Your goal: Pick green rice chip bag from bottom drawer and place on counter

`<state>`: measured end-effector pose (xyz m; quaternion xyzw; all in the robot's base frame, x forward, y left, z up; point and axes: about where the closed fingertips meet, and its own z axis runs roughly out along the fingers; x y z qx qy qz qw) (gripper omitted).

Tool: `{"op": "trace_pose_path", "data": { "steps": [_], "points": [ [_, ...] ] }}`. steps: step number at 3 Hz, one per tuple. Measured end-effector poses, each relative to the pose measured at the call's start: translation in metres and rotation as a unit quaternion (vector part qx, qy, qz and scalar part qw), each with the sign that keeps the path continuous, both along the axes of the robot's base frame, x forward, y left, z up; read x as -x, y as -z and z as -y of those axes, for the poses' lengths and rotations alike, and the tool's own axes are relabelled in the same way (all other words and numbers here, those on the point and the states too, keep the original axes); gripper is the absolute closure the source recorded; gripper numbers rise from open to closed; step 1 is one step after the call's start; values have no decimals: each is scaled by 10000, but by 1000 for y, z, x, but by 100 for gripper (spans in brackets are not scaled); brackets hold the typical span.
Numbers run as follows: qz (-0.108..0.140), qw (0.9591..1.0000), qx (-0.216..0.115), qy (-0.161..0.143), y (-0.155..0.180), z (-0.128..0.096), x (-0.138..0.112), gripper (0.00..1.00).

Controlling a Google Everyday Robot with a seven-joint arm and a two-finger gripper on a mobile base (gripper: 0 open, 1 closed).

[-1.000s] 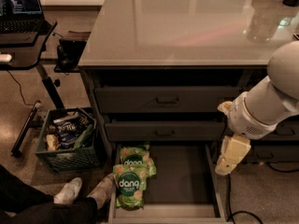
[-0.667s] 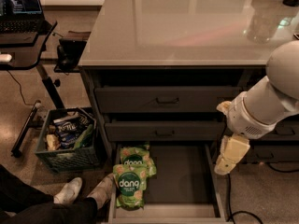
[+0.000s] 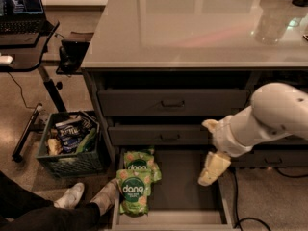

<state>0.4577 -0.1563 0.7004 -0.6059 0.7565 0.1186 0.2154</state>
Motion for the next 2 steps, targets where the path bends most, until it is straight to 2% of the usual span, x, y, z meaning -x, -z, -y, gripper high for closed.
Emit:
{"op": "trace_pose_path", "data": {
  "steps": [1, 2],
  "points": [
    [301, 9983, -407, -276, 50, -22, -28, 0],
    [397, 9954, -734, -469, 98, -35, -51, 0]
  ]
}}
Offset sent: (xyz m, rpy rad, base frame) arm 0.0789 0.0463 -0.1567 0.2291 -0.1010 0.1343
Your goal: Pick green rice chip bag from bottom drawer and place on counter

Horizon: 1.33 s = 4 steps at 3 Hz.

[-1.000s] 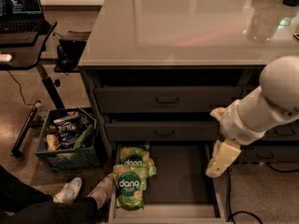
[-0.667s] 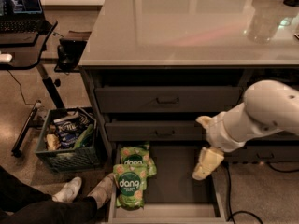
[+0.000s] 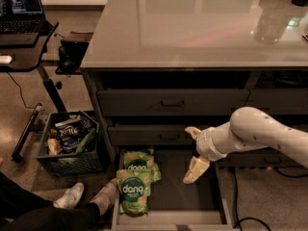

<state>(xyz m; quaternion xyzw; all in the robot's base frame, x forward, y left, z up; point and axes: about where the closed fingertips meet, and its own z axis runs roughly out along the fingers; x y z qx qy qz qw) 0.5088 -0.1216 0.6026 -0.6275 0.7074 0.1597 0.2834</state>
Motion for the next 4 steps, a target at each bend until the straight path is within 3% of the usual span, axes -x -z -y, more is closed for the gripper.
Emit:
{"op": "trace_pose_path", "data": {
  "steps": [1, 2, 3, 4],
  "points": [
    [-27, 9996, -239, -167, 35, -10, -16, 0],
    [-28, 9996, -239, -166, 35, -10, -16, 0],
    [-219, 9991, -368, 43, 73, -17, -21, 0],
    [-291, 9969, -697, 204, 134, -29, -36, 0]
  ]
}}
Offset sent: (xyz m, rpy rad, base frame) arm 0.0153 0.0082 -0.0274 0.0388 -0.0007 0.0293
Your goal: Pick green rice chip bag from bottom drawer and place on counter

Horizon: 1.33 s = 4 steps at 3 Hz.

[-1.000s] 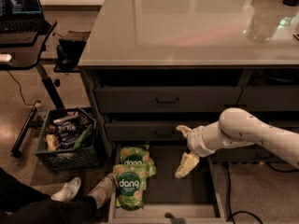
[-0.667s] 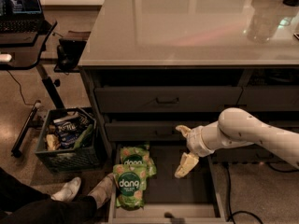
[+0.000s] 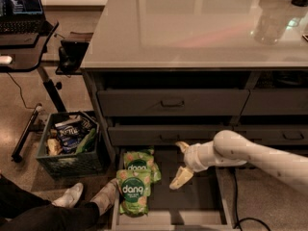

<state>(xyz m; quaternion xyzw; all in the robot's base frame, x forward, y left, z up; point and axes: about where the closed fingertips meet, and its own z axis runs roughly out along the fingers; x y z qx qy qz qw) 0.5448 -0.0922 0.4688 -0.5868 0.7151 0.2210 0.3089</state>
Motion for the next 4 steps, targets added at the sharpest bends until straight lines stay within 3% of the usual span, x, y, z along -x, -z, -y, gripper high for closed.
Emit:
{"op": "trace_pose_path", "data": {
  "steps": [2, 3, 4],
  "points": [
    [-237, 9975, -636, -216, 105, -36, -32, 0],
    [-330, 9954, -823, -354, 134, -55, -45, 0],
    [-331, 9954, -824, -354, 134, -55, -45, 0]
  ]
}}
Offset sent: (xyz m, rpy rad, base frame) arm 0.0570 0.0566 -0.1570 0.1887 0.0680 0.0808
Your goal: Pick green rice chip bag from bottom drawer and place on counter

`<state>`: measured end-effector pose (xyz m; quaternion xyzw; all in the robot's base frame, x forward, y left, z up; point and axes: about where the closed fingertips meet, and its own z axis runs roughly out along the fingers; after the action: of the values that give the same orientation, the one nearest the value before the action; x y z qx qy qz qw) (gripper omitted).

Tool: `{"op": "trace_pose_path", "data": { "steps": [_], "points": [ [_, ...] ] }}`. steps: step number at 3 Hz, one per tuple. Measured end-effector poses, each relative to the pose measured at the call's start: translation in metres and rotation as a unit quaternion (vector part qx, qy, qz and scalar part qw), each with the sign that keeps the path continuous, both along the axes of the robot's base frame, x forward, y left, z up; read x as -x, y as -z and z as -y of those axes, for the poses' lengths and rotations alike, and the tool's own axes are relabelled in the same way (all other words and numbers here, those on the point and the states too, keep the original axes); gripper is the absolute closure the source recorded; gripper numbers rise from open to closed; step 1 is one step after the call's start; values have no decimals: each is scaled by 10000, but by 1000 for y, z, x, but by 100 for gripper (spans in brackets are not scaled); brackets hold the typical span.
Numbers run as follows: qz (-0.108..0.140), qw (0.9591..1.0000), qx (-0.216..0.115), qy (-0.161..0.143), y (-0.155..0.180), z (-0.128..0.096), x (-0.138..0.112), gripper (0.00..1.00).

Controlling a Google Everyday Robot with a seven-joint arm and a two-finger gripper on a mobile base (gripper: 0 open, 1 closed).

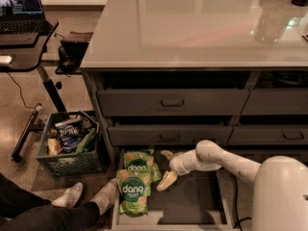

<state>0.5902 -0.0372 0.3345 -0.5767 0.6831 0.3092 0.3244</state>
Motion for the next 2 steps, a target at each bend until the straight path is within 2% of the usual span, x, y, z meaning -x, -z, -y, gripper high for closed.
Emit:
{"op": "trace_pose_path", "data": {
  "steps": [1, 2],
  "points": [
    [-38, 9999, -143, 43, 8, -6, -1, 0],
    [-135, 9993, -353, -43, 26, -27, -4, 0]
  ]
}}
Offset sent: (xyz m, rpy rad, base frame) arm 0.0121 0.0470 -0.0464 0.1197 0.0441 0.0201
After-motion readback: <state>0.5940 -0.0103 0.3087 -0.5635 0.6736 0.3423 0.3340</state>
